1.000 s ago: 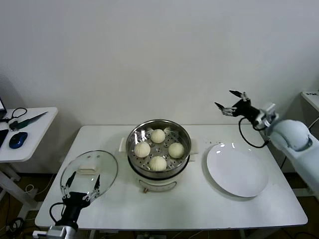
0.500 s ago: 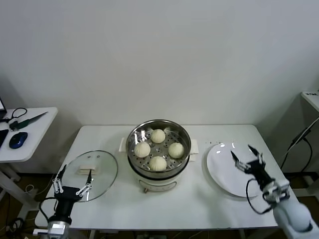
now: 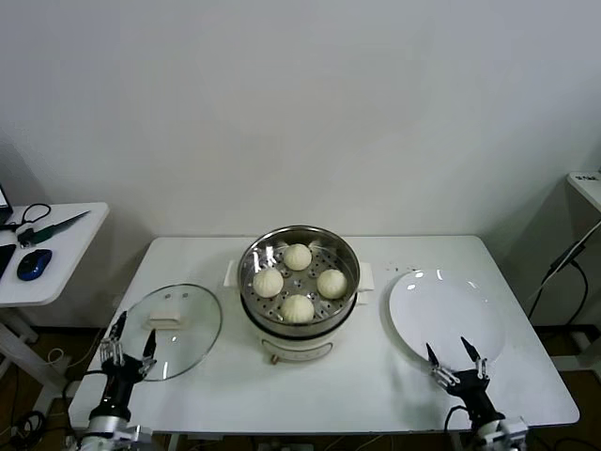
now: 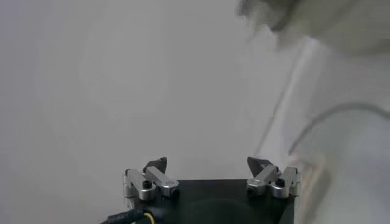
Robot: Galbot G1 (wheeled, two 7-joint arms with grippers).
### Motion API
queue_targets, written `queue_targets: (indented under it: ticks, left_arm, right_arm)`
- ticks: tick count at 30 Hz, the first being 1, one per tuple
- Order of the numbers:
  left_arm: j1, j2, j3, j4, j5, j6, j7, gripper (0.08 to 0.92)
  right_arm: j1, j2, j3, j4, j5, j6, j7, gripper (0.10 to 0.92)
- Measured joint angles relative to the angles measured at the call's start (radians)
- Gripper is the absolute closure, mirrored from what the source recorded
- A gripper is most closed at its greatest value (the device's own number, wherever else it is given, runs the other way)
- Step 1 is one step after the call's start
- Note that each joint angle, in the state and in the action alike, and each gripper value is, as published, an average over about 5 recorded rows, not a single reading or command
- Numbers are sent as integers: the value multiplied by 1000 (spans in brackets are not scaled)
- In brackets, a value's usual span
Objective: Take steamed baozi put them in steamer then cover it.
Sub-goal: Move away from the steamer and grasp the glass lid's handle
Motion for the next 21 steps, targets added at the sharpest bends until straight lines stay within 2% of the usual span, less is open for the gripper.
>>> queue_targets:
  ticks: [9, 21]
  left_arm:
    - [-95, -9, 15, 153, 221, 61, -41, 177]
    - [-207, -11, 45, 291, 354, 83, -69, 177]
  right_arm:
    - [-43, 65, 15, 9, -49, 33, 16, 203]
    - [-81, 108, 36, 28, -72, 50, 31, 203]
